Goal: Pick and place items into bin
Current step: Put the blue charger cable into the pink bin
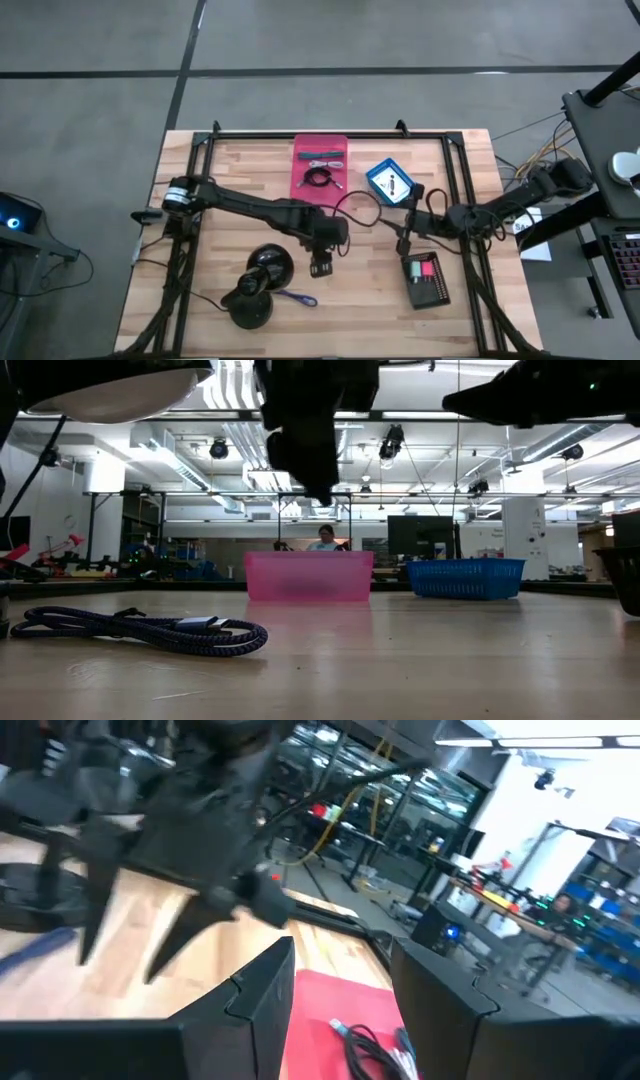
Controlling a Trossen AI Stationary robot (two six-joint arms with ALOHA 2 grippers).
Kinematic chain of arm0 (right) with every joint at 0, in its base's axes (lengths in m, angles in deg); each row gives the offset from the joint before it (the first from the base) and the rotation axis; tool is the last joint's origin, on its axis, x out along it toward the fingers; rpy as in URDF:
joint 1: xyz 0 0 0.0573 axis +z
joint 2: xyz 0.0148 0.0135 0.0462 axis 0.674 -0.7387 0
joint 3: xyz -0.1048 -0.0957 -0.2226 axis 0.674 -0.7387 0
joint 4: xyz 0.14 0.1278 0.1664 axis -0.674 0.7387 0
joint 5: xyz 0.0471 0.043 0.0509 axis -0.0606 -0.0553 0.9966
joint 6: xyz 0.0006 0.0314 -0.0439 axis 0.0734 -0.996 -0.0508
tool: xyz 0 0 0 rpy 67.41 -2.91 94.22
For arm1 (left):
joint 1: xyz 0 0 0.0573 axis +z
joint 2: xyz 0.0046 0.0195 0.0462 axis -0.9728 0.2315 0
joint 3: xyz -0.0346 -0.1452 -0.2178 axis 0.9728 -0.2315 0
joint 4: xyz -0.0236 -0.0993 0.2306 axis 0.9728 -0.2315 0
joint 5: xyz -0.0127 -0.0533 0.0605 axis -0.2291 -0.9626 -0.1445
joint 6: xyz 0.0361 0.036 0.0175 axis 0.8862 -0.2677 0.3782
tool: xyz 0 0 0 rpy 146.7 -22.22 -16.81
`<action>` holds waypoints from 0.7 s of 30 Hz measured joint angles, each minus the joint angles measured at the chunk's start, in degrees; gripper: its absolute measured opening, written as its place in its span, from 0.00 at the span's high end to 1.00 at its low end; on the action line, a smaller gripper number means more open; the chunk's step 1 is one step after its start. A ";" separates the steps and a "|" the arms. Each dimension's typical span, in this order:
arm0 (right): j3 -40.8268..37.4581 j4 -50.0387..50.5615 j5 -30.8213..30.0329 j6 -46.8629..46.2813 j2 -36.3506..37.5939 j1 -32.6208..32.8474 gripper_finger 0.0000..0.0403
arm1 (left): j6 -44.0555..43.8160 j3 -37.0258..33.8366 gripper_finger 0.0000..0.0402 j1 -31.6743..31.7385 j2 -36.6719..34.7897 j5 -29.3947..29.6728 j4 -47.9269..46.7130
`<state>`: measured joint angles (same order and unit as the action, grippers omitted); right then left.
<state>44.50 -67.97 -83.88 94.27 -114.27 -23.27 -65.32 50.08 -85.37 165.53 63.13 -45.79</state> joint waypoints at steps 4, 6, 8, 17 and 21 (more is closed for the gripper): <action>0.00 0.06 0.00 -0.57 0.00 -2.68 0.62 | -6.08 -0.04 0.55 -0.24 1.16 -1.45 -4.13; 0.00 0.41 0.00 -1.30 0.00 -3.89 0.61 | -7.82 -0.11 0.55 -0.41 1.62 -2.77 -5.20; 0.00 0.45 0.00 -2.01 -0.04 -4.98 0.61 | -8.93 -0.13 0.55 -0.90 2.37 -4.15 -5.15; -0.02 1.73 0.02 -3.28 -0.04 -8.20 0.61 | -8.48 -0.30 0.55 -3.49 5.28 -10.84 -5.66; -0.06 1.73 0.02 -3.28 -0.04 -8.81 0.62 | -5.75 -0.37 0.55 -4.65 5.57 -10.97 -5.37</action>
<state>44.44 -66.24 -83.86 90.99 -114.32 -32.08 -71.06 49.71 -90.01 171.10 52.15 -51.16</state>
